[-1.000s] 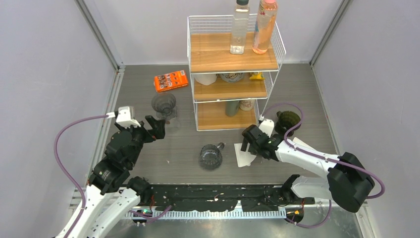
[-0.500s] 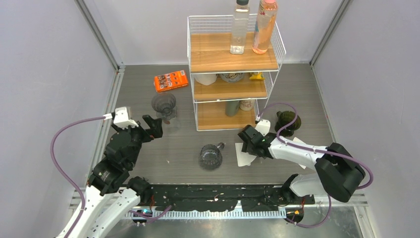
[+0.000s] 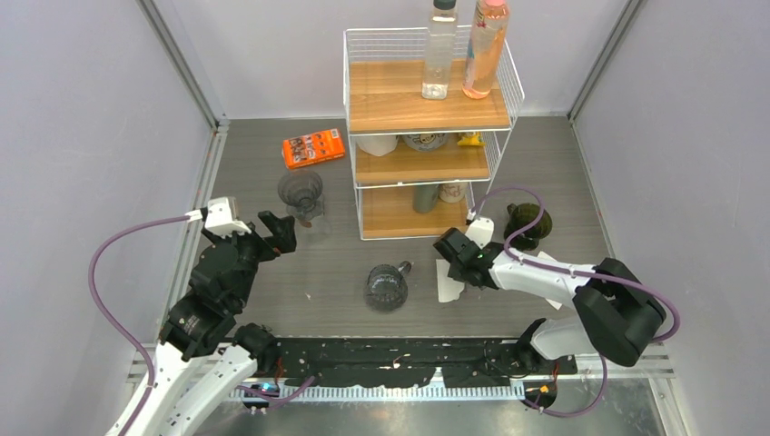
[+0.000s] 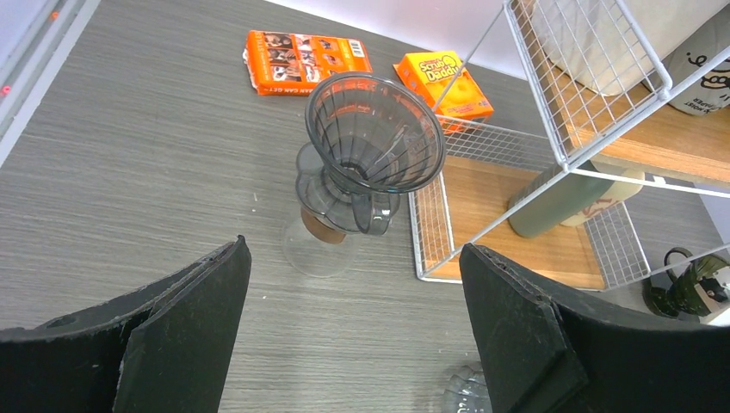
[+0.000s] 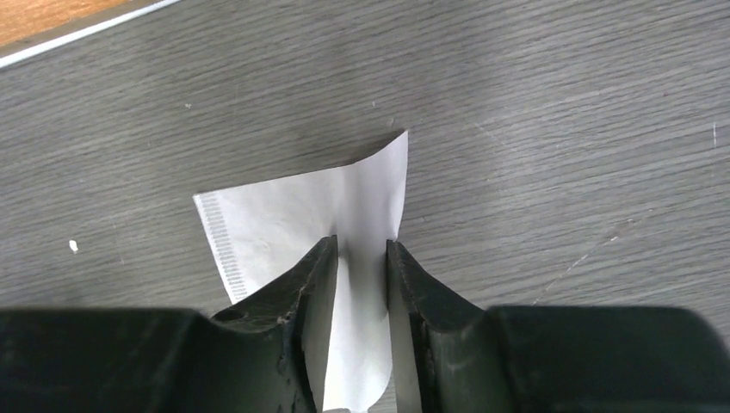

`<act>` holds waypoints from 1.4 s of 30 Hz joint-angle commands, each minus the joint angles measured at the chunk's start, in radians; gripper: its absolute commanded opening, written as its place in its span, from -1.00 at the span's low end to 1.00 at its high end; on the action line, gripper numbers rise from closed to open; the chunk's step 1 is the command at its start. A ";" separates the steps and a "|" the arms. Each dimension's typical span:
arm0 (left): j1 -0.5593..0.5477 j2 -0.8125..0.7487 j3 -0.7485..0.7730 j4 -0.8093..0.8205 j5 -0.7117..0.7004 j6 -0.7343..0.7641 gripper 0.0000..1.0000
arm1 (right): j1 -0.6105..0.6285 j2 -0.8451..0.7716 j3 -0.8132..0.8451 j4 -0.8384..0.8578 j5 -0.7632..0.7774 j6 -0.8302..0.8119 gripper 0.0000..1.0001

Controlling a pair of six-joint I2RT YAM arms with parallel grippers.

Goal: Place the coffee filter in the dripper

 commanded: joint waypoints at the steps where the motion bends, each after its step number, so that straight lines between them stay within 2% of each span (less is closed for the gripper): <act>1: 0.004 0.010 0.026 0.014 0.021 -0.016 0.99 | 0.007 -0.053 -0.006 -0.052 0.000 -0.041 -0.37; 3: 0.005 0.013 0.029 0.018 0.047 -0.025 0.99 | 0.009 -0.130 -0.016 -0.041 -0.007 -0.084 -0.48; 10: 0.004 0.017 0.025 0.009 0.155 -0.051 0.99 | 0.010 -0.449 -0.061 0.012 -0.067 -0.225 -0.51; 13: 0.004 0.020 0.028 0.009 0.263 -0.044 0.99 | 0.009 -0.574 -0.057 0.017 -0.126 -0.283 -0.51; 15: 0.005 0.021 0.026 0.031 0.414 -0.009 0.99 | 0.009 -0.636 -0.042 0.020 -0.187 -0.343 -0.50; 16: 0.004 0.025 0.024 0.045 0.558 0.008 0.99 | 0.010 -0.657 -0.027 0.021 -0.245 -0.359 -0.50; 17: 0.004 0.031 0.023 0.060 0.621 0.018 0.99 | 0.010 -0.688 -0.018 0.025 -0.280 -0.392 -0.50; 20: 0.004 0.077 -0.013 0.150 0.949 0.026 0.99 | 0.010 -0.732 0.008 0.046 -0.481 -0.463 -0.50; 24: -0.004 0.218 -0.028 0.248 1.150 0.007 0.99 | 0.010 -0.740 0.025 0.101 -0.698 -0.535 -0.48; 29: -0.044 0.395 -0.009 0.331 1.192 0.003 0.97 | 0.010 -0.694 0.061 0.182 -0.870 -0.537 -0.46; 33: -0.106 0.494 0.030 0.373 1.207 0.002 0.95 | 0.010 -0.651 0.094 0.233 -0.947 -0.522 -0.46; 37: -0.152 0.574 0.053 0.424 1.232 -0.017 0.86 | 0.010 -0.627 0.120 0.275 -0.971 -0.507 -0.45; 42: -0.187 0.655 0.072 0.539 1.311 -0.091 0.66 | 0.009 -0.615 0.132 0.292 -0.929 -0.495 -0.45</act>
